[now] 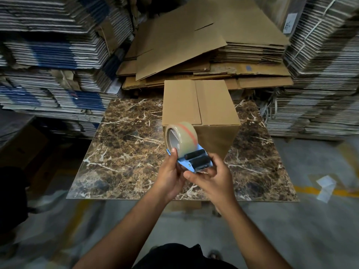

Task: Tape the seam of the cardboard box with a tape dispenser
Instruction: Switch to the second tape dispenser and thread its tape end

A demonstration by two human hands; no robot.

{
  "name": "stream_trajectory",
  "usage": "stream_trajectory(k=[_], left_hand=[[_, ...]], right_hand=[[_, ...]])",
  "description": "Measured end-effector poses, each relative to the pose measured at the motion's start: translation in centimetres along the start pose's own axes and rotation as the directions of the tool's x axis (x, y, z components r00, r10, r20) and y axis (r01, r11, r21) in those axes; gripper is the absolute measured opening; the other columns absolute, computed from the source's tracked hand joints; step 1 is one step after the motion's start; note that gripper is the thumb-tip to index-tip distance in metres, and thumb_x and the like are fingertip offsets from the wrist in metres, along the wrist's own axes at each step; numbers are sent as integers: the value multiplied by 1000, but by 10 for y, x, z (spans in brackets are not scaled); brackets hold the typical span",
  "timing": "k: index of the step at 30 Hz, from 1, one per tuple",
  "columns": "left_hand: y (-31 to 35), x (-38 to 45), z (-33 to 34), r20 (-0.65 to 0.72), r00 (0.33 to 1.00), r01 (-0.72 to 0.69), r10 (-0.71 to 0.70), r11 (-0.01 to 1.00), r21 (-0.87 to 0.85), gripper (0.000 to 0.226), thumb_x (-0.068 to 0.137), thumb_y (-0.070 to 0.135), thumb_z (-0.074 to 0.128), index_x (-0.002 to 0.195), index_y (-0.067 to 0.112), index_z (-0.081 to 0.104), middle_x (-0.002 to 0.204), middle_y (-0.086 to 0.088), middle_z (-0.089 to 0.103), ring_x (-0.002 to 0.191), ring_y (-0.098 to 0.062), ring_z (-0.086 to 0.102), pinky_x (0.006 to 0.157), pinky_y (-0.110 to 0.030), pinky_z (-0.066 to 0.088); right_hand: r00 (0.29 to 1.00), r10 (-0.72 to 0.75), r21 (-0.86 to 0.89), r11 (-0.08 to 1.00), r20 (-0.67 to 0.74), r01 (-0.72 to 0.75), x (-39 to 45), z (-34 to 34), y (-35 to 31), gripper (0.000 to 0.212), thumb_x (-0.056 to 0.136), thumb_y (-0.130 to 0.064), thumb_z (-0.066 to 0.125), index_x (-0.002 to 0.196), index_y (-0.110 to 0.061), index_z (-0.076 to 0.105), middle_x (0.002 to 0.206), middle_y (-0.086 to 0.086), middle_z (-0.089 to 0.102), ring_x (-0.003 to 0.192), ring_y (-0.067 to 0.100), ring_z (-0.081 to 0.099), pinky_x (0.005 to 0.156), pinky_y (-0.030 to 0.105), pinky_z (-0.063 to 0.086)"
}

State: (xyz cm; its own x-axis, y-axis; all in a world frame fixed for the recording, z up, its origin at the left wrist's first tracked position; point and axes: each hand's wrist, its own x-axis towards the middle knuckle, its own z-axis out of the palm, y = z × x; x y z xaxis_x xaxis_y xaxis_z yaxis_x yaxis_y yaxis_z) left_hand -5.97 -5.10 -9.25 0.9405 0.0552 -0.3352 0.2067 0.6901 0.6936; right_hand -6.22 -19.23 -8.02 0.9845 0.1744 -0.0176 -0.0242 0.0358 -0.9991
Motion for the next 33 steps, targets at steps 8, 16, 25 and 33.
stream_trajectory(k=[8,16,25,33], left_hand=[[-1,-2,-23,-143,990,36,-10,982,184,40,108,31,37,134,8,56,125,-22,68,111,-36,67,97,-51,54],[-9,-14,-34,-287,957,8,40,986,165,34,101,10,54,133,0,50,99,-16,74,77,-29,73,60,-38,60],[76,28,27,-277,936,-142,216,954,265,22,98,14,63,116,3,62,109,-19,72,82,-22,73,64,-30,60],[122,90,54,-215,906,-212,364,831,515,16,96,20,67,103,8,75,85,-3,74,76,-20,73,72,-35,62]], right_hand=[[926,345,387,842,151,-377,-5,-7,18,14,100,-8,56,100,-2,69,99,15,75,85,21,75,68,29,61],[926,348,326,867,142,-376,-13,7,20,25,93,2,62,113,-10,70,95,13,77,83,19,74,69,31,62],[977,184,380,900,110,-213,52,7,-55,33,102,-1,49,131,-6,64,108,8,77,91,16,73,70,24,60],[996,22,214,976,87,-40,116,18,-66,59,86,9,69,142,-4,54,126,4,72,114,12,67,98,25,53]])
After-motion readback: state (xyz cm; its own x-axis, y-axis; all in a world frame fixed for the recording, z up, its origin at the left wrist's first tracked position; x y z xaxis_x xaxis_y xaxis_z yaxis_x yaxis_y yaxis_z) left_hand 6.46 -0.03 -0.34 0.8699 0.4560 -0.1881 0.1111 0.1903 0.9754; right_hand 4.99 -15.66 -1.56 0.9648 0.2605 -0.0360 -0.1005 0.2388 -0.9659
